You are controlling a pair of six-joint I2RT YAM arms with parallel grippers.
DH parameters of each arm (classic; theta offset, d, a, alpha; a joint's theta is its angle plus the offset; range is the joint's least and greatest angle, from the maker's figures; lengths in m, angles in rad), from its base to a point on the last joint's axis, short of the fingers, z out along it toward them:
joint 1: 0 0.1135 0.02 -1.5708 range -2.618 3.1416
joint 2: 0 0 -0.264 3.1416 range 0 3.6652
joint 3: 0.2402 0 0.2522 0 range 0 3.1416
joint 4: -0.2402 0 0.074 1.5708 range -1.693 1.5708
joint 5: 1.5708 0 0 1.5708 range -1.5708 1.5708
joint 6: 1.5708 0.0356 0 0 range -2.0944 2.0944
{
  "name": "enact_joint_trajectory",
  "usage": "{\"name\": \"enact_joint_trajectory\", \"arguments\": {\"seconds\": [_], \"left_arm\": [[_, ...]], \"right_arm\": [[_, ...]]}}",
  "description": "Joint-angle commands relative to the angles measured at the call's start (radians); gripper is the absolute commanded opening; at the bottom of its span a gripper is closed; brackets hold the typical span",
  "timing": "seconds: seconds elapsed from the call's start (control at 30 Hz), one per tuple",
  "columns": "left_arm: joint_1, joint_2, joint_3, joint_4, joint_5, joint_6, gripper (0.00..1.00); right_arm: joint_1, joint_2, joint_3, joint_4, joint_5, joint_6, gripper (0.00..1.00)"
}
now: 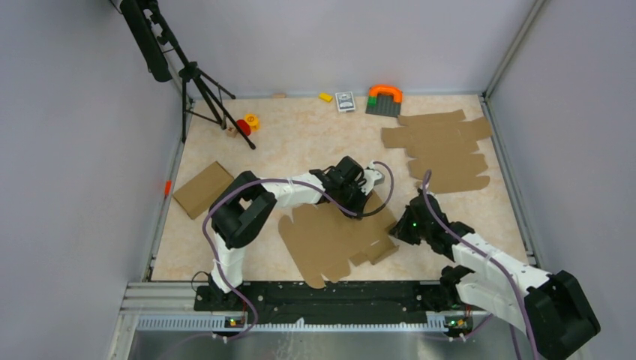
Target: Fold the paper box
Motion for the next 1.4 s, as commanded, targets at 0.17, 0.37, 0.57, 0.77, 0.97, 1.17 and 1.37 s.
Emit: {"name": "enact_joint_trajectory", "arguments": {"seconds": [0.17,0.37,0.57,0.77,0.97,1.17,1.37], "left_arm": [[-0.006,0.006,-0.026,-0.034,-0.007,0.038,0.00],[-0.006,0.006,-0.025,-0.038,-0.012,0.038,0.00],[-0.006,0.009,-0.024,-0.041,-0.019,0.038,0.00],[-0.007,0.007,-0.027,-0.036,-0.009,0.063,0.00],[-0.009,0.002,-0.034,-0.028,-0.005,0.070,0.00],[-0.009,-0.066,-0.085,0.041,0.008,0.063,0.06],[-0.063,-0.243,-0.111,-0.032,-0.104,0.054,0.32]], "right_arm": [[-0.032,0.062,0.148,-0.041,0.099,-0.123,0.00],[-0.044,0.124,0.199,-0.048,0.081,-0.189,0.00],[-0.048,0.184,0.186,-0.029,0.065,-0.187,0.00],[-0.056,0.277,0.154,0.042,0.055,-0.195,0.00],[-0.056,0.357,0.181,-0.005,0.051,-0.208,0.00],[-0.056,0.298,0.152,-0.038,0.081,-0.180,0.00],[-0.056,0.307,0.162,-0.071,0.092,-0.183,0.00]]}}
